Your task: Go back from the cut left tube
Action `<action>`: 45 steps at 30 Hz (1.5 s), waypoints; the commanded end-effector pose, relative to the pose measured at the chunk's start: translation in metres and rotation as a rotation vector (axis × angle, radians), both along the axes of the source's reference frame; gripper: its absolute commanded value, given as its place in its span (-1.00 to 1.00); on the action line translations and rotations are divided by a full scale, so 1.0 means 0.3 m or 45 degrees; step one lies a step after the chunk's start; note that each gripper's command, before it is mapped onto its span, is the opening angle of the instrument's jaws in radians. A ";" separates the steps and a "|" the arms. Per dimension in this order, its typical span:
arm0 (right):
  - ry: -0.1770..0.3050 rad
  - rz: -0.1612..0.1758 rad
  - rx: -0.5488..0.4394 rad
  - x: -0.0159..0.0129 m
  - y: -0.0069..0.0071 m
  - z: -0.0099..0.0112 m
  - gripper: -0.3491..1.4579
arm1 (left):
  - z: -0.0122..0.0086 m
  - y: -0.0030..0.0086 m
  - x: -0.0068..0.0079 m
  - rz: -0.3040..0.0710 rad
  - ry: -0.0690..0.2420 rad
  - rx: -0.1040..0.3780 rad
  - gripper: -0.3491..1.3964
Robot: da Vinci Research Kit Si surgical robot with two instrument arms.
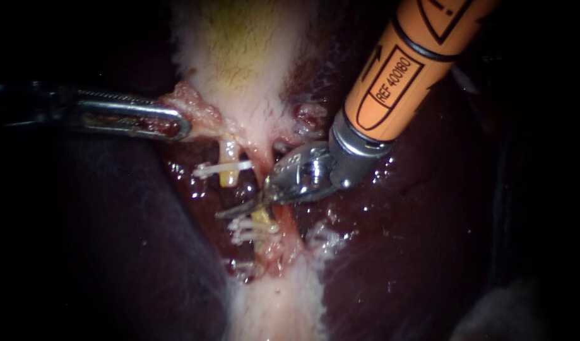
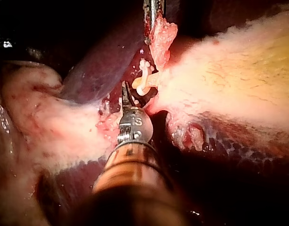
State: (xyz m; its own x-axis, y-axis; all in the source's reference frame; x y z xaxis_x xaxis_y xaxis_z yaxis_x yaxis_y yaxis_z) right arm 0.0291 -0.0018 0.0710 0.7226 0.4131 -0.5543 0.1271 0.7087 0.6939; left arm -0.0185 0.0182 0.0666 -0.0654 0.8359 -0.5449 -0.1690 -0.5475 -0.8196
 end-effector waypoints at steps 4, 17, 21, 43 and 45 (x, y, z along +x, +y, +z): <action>0.007 0.048 -0.026 0.0003 -0.0002 -0.0001 -0.72 | 0.0001 0.0000 0.0001 0.001 0.000 0.000 -1.00; 0.037 0.115 -0.033 0.0000 -0.0004 -0.0006 0.58 | 0.0001 -0.0001 0.0006 0.002 -0.001 0.000 -1.00; 0.033 0.186 -0.115 -0.0026 -0.0012 -0.0043 0.73 | 0.0001 0.0000 0.0006 0.002 -0.001 0.000 -1.00; -0.079 0.390 -0.529 -0.0471 0.0062 -0.0317 0.99 | 0.0013 0.0008 0.0013 0.004 -0.003 0.000 -1.00; -0.082 0.391 -0.538 -0.0485 0.0064 -0.0317 0.99 | 0.0015 0.0009 0.0014 0.004 -0.003 0.000 -1.00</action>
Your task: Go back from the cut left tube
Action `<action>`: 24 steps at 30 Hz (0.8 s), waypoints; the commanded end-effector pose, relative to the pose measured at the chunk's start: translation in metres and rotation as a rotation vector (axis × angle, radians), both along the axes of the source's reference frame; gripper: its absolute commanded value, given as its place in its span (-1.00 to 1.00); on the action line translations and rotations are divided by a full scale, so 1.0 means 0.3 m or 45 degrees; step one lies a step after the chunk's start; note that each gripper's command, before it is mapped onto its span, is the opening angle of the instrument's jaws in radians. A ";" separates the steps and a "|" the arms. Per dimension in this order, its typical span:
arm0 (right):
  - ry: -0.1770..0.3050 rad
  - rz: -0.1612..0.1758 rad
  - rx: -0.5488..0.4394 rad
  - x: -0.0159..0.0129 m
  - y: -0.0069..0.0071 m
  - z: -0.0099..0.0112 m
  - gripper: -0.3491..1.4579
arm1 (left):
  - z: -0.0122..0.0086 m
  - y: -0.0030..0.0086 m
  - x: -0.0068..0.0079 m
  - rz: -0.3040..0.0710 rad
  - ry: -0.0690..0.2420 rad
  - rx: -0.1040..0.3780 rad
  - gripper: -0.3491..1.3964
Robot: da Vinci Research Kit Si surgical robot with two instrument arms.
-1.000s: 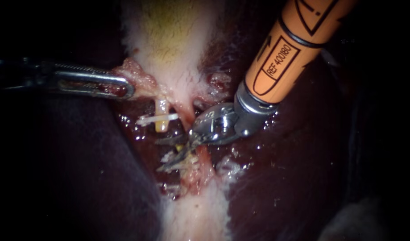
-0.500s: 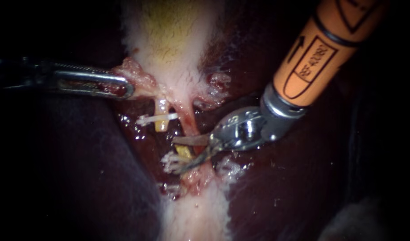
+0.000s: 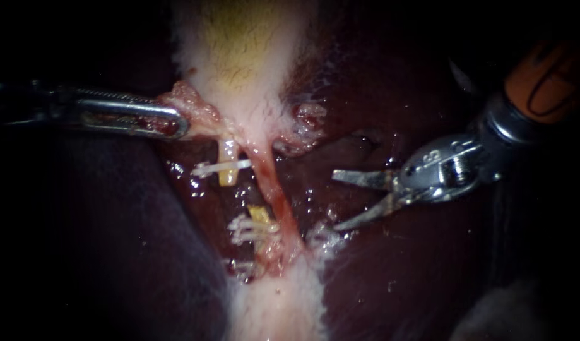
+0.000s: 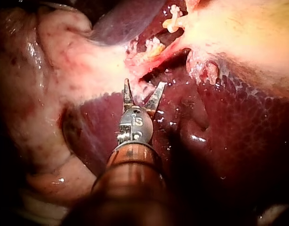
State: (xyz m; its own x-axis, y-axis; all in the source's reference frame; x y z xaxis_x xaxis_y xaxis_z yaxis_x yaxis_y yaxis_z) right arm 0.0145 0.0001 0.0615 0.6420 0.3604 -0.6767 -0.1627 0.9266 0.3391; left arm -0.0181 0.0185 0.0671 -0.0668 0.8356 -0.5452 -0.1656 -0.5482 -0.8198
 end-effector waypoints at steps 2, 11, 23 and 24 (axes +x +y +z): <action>-0.002 0.001 -0.006 -0.0006 0.0002 0.0002 0.99 | 0.0001 0.0001 0.0001 0.000 0.000 0.000 -1.00; -0.002 0.001 -0.006 -0.0008 0.0003 0.0003 0.99 | 0.0026 -0.0002 -0.0017 -0.003 0.003 -0.004 -1.00; -0.002 0.001 -0.006 -0.0008 0.0003 0.0003 0.99 | 0.0137 0.0004 -0.0077 -0.006 0.009 -0.018 -1.00; -0.002 0.001 -0.006 -0.0008 0.0003 0.0003 0.99 | 0.0144 0.0003 -0.0081 -0.007 0.009 -0.020 -1.00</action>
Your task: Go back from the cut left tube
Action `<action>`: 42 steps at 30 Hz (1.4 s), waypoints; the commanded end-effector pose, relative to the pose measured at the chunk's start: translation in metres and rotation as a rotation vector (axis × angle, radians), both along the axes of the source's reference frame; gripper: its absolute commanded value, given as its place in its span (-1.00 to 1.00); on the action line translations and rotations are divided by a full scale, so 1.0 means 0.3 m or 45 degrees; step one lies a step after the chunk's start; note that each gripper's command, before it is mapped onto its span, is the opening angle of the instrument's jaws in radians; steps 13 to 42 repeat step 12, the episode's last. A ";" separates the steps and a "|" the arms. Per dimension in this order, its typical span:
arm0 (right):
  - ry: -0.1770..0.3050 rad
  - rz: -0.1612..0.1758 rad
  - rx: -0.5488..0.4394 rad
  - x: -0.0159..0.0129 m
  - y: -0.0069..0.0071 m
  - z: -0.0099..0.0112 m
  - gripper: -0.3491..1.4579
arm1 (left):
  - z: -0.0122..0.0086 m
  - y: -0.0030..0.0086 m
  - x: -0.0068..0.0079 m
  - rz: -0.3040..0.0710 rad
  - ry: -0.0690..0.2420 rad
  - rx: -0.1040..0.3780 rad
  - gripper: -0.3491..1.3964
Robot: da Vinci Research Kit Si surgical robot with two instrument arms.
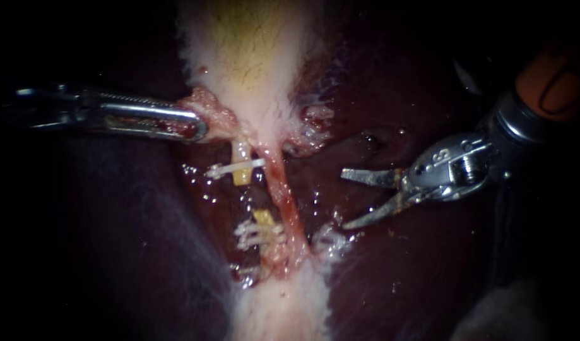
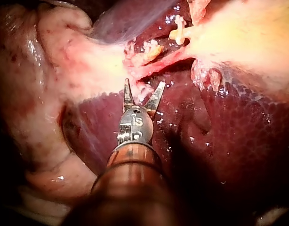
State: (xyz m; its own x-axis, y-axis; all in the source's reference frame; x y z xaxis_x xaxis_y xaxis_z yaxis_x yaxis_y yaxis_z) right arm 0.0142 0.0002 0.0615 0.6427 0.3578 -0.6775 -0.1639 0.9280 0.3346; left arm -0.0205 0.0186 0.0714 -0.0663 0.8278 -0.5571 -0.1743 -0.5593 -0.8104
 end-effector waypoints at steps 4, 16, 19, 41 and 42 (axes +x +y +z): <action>0.000 0.000 0.000 -0.0001 0.0000 0.0000 0.99 | 0.0006 -0.0001 -0.0006 0.002 -0.001 -0.001 -1.00; 0.004 -0.005 0.005 0.0000 0.0000 -0.0001 0.99 | 0.0005 -0.0002 -0.0002 0.002 -0.001 -0.001 -1.00; 0.004 -0.005 0.005 0.0000 0.0000 -0.0001 0.99 | 0.0005 -0.0002 -0.0002 0.002 -0.001 -0.001 -1.00; 0.004 -0.005 0.005 0.0000 0.0000 -0.0001 0.99 | 0.0005 -0.0002 -0.0002 0.002 -0.001 -0.001 -1.00; 0.004 -0.005 0.005 0.0000 0.0000 -0.0001 0.99 | 0.0005 -0.0002 -0.0002 0.002 -0.001 -0.001 -1.00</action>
